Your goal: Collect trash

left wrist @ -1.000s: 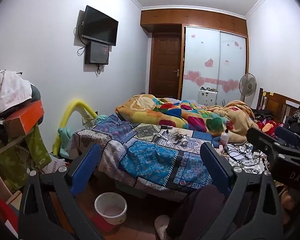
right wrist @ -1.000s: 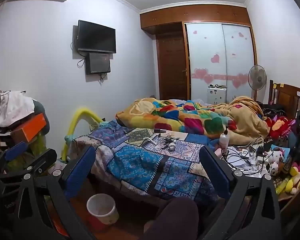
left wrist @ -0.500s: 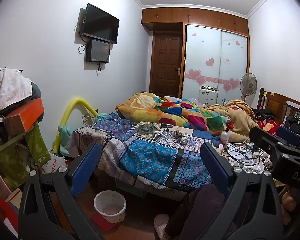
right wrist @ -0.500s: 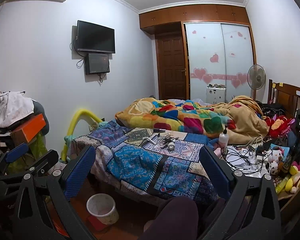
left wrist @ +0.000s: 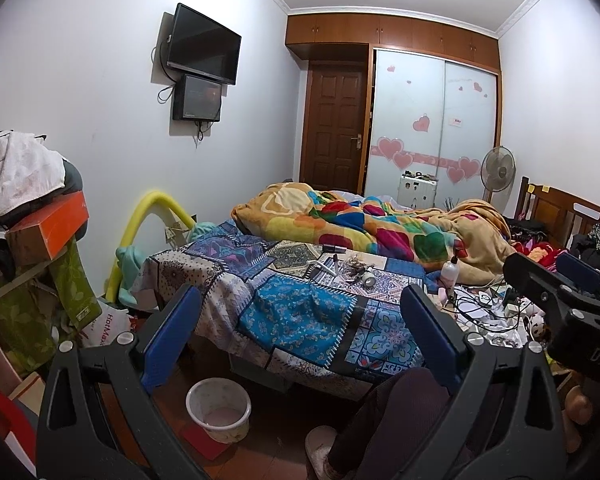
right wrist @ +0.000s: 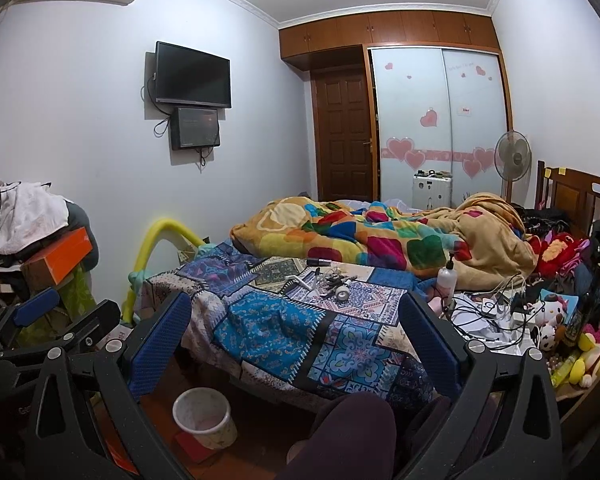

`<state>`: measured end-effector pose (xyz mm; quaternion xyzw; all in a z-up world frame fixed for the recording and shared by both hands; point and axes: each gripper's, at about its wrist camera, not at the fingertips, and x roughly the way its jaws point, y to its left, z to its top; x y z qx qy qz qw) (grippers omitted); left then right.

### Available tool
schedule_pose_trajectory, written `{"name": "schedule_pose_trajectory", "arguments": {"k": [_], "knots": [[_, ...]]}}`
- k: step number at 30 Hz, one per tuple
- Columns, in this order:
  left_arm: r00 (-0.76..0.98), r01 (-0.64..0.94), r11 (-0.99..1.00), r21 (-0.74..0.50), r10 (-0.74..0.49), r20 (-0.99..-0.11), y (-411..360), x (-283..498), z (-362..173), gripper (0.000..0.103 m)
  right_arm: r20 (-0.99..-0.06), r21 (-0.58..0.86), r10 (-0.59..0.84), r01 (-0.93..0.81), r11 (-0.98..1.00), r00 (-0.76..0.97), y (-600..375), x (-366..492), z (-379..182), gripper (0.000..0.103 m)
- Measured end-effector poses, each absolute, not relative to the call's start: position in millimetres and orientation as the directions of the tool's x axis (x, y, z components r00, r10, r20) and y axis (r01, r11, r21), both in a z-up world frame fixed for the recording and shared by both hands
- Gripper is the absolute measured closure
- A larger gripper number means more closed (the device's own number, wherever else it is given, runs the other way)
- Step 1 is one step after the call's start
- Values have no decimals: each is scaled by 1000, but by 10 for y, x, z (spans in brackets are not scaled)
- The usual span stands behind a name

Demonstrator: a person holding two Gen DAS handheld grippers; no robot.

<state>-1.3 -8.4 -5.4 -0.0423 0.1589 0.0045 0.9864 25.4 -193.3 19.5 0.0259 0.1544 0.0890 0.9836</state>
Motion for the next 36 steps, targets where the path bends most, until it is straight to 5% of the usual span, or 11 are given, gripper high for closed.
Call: {"name": "schedule_pose_trajectory", "arguments": {"k": [36], "knots": [[943,-38,995,-97,4,-332,-57,86,-54,3,-324,81,191,-174,981,927,-1876,363,206,0]]}}
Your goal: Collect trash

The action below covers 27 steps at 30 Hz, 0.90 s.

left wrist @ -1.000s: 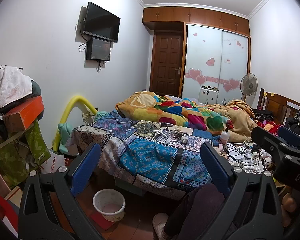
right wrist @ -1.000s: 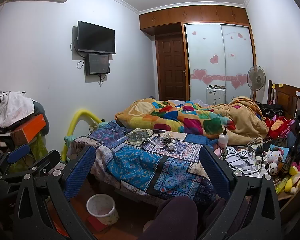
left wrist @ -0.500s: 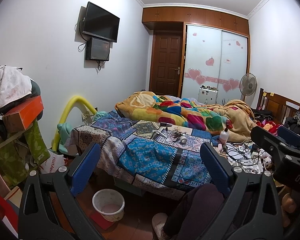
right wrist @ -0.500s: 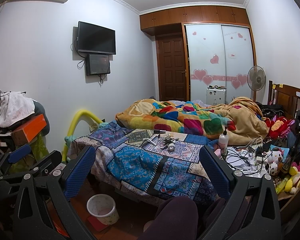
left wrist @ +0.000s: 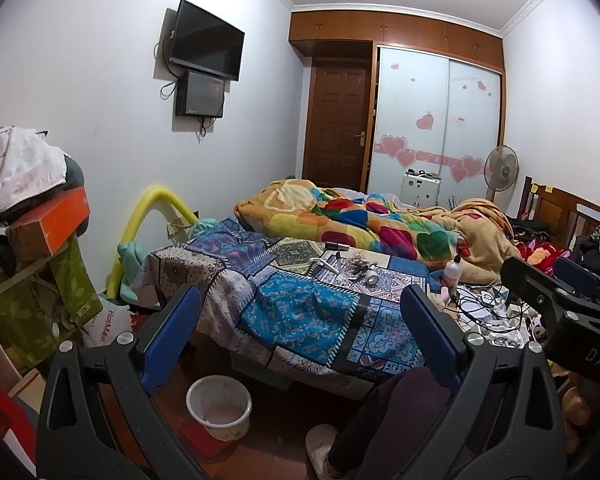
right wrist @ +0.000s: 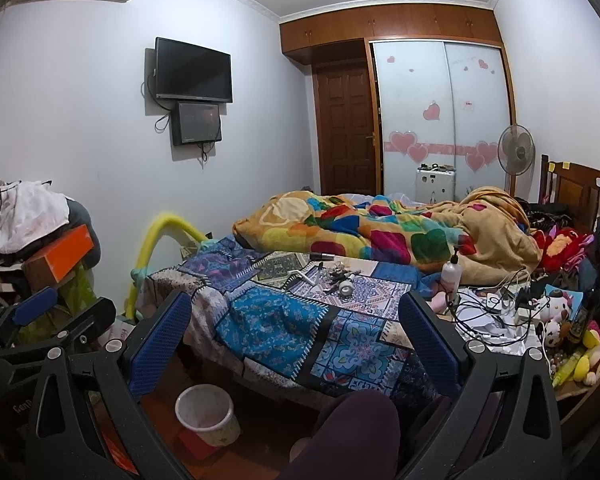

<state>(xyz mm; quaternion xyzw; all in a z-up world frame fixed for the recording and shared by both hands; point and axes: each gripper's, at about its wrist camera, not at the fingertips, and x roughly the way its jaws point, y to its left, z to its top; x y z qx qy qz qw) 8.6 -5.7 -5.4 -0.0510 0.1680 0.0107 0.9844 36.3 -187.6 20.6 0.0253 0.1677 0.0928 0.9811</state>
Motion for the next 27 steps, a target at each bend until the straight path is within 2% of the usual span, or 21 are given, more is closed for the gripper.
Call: {"name": "schedule_pose_trajectory", "arguments": {"k": [12,27], "knots": [[927,-64,985,-159,0,-376,46,649,-115,3,-322,51,148,-139,989,935,-1988,819,126,0],[874,-38,992,-122,-26,-486,-367,2122,-450,3,-432,37,91,-83,996,897,-2462,1969,-231,0]]}}
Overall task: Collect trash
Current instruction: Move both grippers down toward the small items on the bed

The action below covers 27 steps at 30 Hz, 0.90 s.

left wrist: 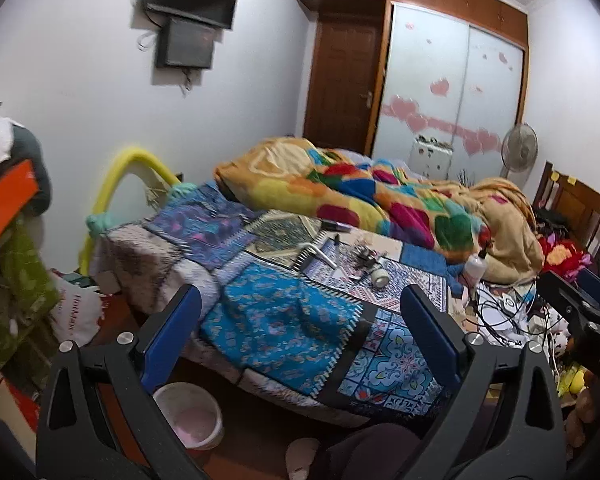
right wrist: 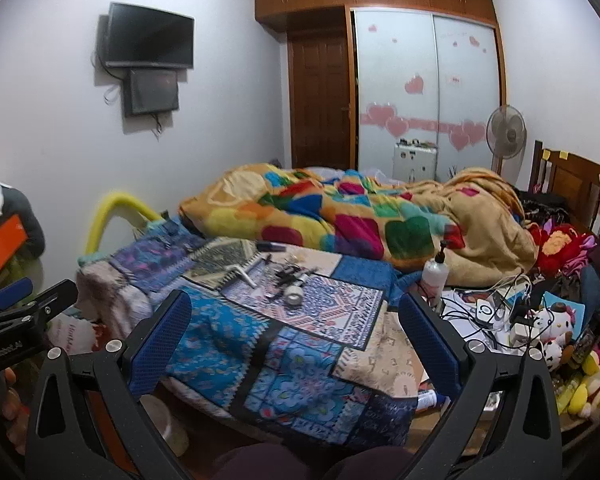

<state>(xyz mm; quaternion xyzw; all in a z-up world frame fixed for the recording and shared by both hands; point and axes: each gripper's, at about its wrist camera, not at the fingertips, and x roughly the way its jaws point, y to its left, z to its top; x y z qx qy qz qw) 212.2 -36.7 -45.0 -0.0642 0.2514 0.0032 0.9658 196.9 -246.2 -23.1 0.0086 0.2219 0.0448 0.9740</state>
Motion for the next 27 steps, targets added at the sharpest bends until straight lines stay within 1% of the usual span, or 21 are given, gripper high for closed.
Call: {"name": "schedule_pose_trajectory", "arguments": {"k": [3,8,13,17,21,25,27], "knots": [[855,-32,994,-109,-29,-517,-515,2475,-572,3,-467,41,87,-76,996,880,-2577,2247,-361,0],[846,-29,997,-77,-17,-534,-720,2981,-735,3,-528,69,105,-80,994,843,-2713,2720,-587,0],[822,-31,994,-109,-36,-568,-817,3546,-976,3,-581,119,138,-84,989,802,-2809,3198,-837,0],[808,-46,995,-90,-16,-589,-868,3967,-1169,3,-608,148,142,-64,987,781,-2809,3592,-1009,0],[791,-50,992,-120,-34,-611,-833,4371,-1357,6,-634,197,174,-59,979,753,-2753,3938,-1192,0],[776,-82,988,-127,-16,-630,-758,4746,-1523,8,-655,268,230,-64,961,720,-2686,4349,-1357,1],[769,-93,987,-133,-14,-639,-721,4931,-1611,12,-664,278,238,-62,959,709,-2654,4509,-1435,2]]}}
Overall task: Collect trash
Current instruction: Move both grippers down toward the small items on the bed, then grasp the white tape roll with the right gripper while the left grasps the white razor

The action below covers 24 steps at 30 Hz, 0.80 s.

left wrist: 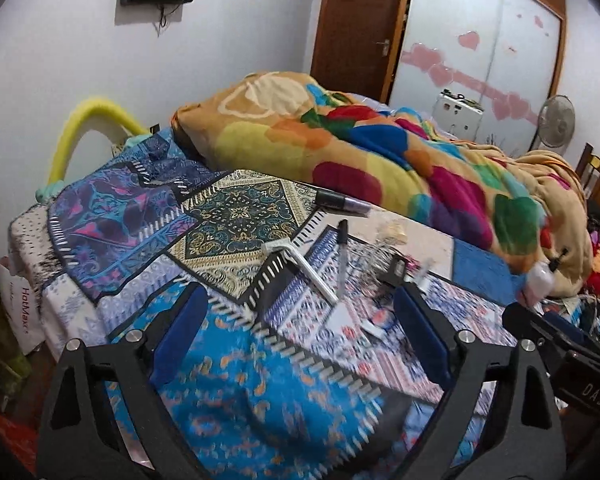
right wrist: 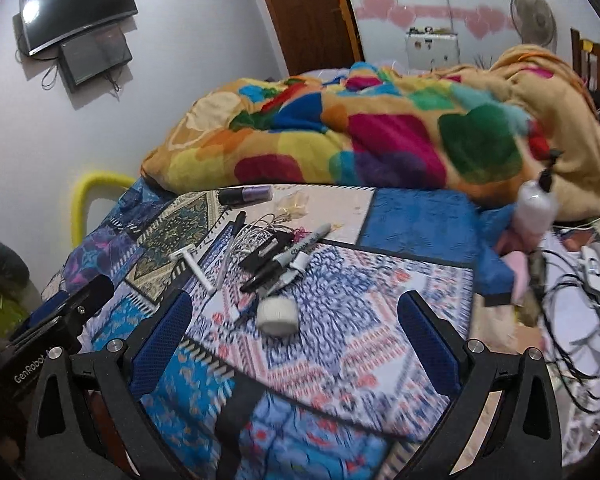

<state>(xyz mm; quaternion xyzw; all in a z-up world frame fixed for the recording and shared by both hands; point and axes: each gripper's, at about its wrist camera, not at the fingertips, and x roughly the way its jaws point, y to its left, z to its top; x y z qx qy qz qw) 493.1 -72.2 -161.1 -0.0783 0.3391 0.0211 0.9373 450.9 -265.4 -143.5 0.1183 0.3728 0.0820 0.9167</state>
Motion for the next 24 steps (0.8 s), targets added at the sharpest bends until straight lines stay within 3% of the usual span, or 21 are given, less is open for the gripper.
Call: {"name": "schedule_pose_trajectory", "arguments": {"k": [3,8,10,12,16,24], "knots": [[749,-109,987,-119,3,-663,-699,5193,-1760,16,-694,273,243,-65,960,678,-2587,4706,-1580,14],[703,-85,986,-144,-43,-709,-741,5560,-2037,31,-729,272,261,-83,959,632,-2497,4818,-1850,20],[685,-82,984,-155,-58,-726,-766,5698,-2165,39,-754,244,252,-97,965,606,-2455,4843,-1938,34],[666,-81,983,-165,-70,-743,-773,5796,-2260,54,-769,237,254,-107,965,587,-2428,4873,-2006,40],[638,-86,980,-179,-84,-766,-791,5956,-2414,66,-776,297,309,-115,948,550,-2406,4935,-2085,57],[635,-126,975,-183,-62,-770,-796,6096,-2550,81,-776,288,319,-145,947,544,-2306,4920,-2089,68]]}}
